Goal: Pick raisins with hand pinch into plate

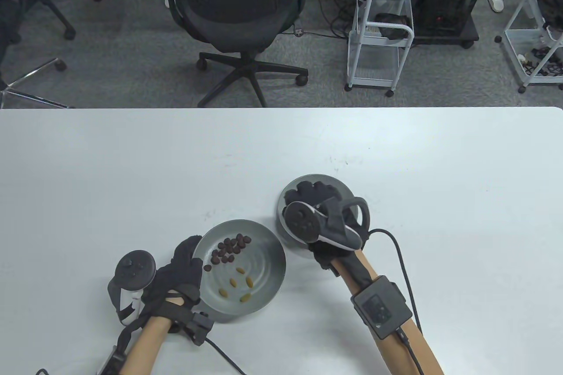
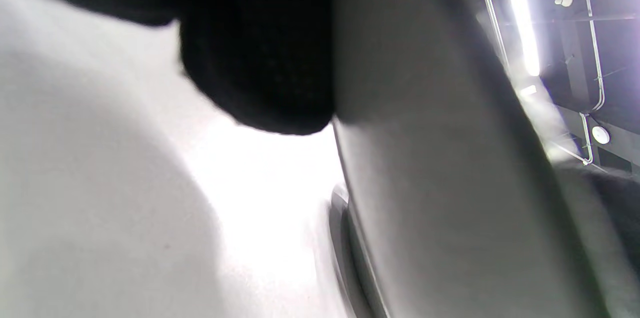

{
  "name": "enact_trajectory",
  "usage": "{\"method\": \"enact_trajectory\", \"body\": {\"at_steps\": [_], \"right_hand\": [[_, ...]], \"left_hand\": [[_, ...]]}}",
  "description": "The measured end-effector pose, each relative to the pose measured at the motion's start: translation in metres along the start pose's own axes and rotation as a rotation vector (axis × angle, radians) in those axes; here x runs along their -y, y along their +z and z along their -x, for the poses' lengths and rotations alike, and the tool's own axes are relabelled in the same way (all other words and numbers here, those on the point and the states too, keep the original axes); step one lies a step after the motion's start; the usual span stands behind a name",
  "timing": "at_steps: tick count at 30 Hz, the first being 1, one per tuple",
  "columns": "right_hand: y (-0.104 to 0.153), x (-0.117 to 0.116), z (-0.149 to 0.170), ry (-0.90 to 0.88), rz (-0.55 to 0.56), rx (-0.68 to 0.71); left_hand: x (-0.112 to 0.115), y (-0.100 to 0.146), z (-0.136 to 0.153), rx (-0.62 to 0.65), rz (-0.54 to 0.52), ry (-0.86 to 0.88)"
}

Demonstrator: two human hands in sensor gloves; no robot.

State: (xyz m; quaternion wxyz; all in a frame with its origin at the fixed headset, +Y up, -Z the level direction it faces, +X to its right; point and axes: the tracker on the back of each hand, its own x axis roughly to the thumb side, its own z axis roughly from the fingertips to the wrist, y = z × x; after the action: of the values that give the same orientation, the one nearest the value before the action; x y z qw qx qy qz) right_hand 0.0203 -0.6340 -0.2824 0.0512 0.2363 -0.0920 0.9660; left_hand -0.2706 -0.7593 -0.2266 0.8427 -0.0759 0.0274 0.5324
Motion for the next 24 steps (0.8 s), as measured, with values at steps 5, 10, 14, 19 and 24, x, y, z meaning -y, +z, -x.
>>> {"method": "enact_trajectory", "body": {"at_steps": [5, 10, 14, 19, 24], "right_hand": [[0.012, -0.003, -0.058, 0.003, -0.088, 0.175], [0.013, -0.024, -0.082, 0.006, -0.172, 0.243], [0.012, -0.036, -0.088, 0.028, -0.235, 0.258], [0.012, -0.043, -0.093, 0.062, -0.254, 0.267], [0.013, -0.048, -0.098, 0.109, -0.274, 0.274]], "left_hand": [[0.000, 0.000, 0.000, 0.003, -0.002, 0.002], [-0.001, 0.000, 0.000, 0.006, 0.000, 0.002], [-0.001, 0.000, 0.000, 0.011, 0.004, 0.002], [-0.001, 0.000, 0.000, 0.016, 0.005, 0.002], [0.000, 0.000, -0.001, 0.020, 0.005, 0.002]]}}
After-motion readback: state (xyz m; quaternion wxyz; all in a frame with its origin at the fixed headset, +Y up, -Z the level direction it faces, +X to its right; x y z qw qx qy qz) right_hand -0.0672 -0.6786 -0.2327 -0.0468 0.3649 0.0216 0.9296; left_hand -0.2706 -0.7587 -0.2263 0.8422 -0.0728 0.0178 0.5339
